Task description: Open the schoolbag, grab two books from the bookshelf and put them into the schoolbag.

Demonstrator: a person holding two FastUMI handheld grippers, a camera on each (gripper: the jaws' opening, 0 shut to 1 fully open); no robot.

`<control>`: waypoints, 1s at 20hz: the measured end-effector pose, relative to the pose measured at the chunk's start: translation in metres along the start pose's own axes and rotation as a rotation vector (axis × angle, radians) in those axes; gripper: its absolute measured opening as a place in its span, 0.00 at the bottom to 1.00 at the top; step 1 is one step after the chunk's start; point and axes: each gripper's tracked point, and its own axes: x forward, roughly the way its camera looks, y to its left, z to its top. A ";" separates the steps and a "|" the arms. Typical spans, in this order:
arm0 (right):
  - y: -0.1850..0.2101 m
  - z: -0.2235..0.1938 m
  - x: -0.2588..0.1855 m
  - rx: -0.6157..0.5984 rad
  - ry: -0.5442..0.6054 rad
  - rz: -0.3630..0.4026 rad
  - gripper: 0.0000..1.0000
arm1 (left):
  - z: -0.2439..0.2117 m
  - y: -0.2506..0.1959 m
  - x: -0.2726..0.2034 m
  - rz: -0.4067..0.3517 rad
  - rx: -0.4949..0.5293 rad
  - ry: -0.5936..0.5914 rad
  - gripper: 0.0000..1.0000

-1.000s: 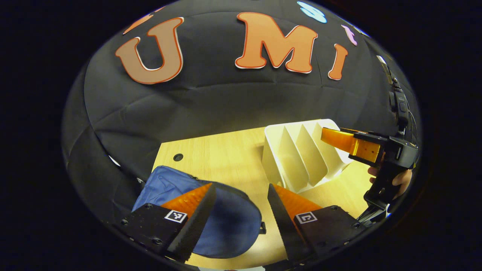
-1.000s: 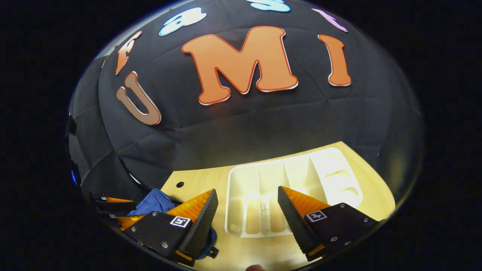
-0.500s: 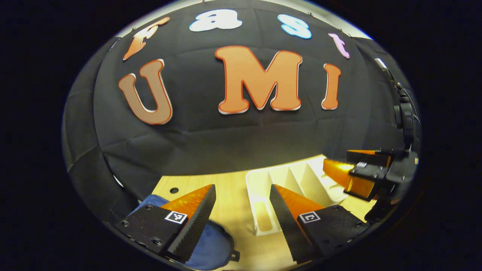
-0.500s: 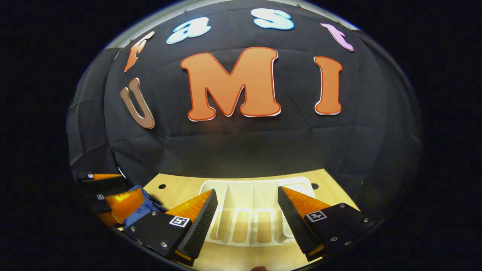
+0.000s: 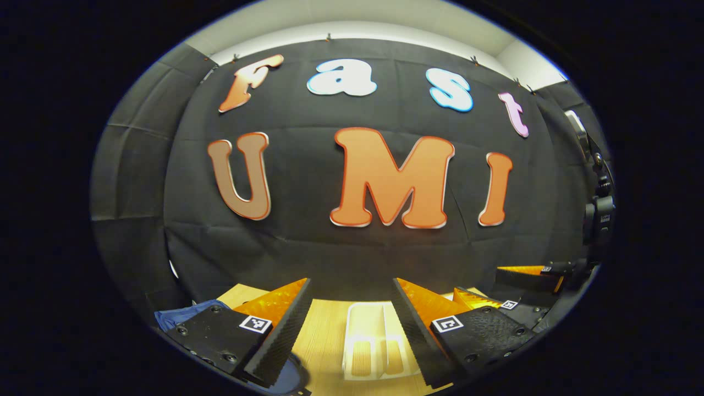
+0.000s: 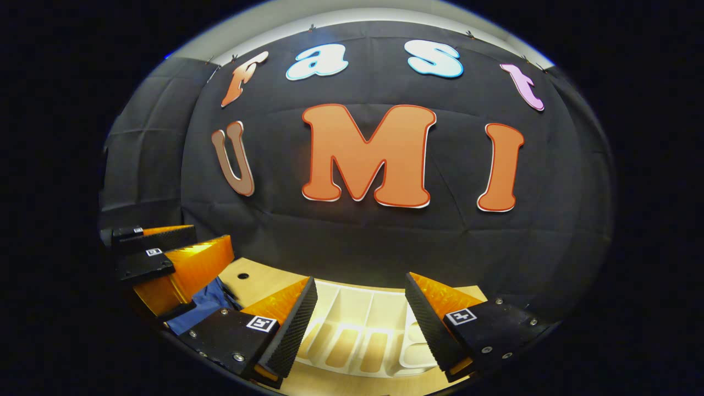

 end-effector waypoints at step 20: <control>-0.001 0.045 -0.023 -0.012 -0.208 -0.038 0.95 | 0.022 0.001 -0.017 0.058 0.031 -0.090 0.93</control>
